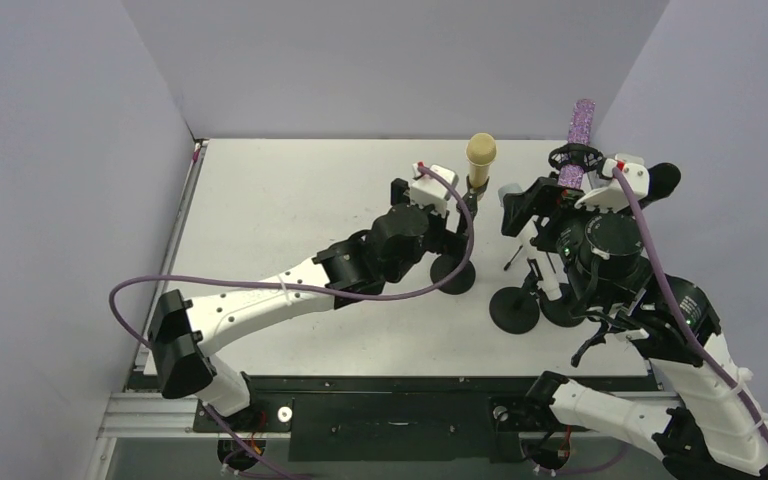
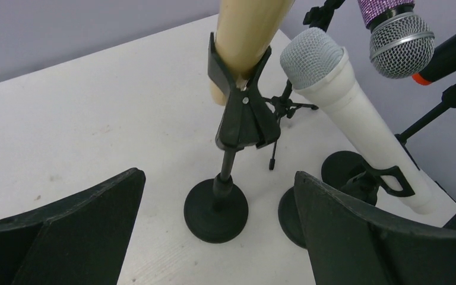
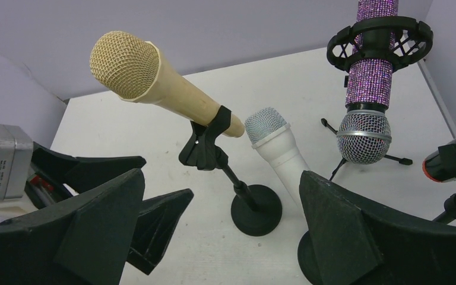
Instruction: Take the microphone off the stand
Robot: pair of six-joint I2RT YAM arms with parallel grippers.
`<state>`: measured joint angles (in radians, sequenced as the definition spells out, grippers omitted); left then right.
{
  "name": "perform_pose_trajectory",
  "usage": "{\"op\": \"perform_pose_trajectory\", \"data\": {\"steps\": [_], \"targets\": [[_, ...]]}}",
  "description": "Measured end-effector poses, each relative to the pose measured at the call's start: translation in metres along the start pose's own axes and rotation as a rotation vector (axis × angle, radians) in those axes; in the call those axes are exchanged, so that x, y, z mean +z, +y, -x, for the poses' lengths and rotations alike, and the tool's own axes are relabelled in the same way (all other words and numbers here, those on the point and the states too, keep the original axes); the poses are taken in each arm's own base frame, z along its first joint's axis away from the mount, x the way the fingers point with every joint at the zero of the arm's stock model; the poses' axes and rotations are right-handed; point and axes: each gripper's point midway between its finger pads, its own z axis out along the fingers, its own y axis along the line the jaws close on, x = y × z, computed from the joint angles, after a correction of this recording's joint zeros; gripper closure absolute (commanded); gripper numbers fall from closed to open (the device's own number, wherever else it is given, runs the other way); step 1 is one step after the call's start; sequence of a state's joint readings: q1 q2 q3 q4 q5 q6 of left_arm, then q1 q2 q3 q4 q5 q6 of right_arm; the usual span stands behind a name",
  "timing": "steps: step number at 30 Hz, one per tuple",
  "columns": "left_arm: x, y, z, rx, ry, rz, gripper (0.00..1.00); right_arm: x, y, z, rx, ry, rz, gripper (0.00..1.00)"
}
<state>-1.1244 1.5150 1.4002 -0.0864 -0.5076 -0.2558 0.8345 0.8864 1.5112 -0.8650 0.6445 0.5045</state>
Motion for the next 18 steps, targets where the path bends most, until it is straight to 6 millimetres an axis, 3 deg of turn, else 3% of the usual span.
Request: {"op": "perform_pose_trajectory", "data": {"steps": [8, 18], "targets": [[0.034, -0.021, 0.007, 0.014, -0.062, -0.006, 0.01, 0.004, 0.002, -0.002, 0.010, 0.017, 0.015, 0.00], [0.061, -0.026, 0.003, 0.014, -0.102, 0.043, 0.23, 0.002, 0.000, -0.001, 0.017, 0.012, 0.014, 0.00]]}}
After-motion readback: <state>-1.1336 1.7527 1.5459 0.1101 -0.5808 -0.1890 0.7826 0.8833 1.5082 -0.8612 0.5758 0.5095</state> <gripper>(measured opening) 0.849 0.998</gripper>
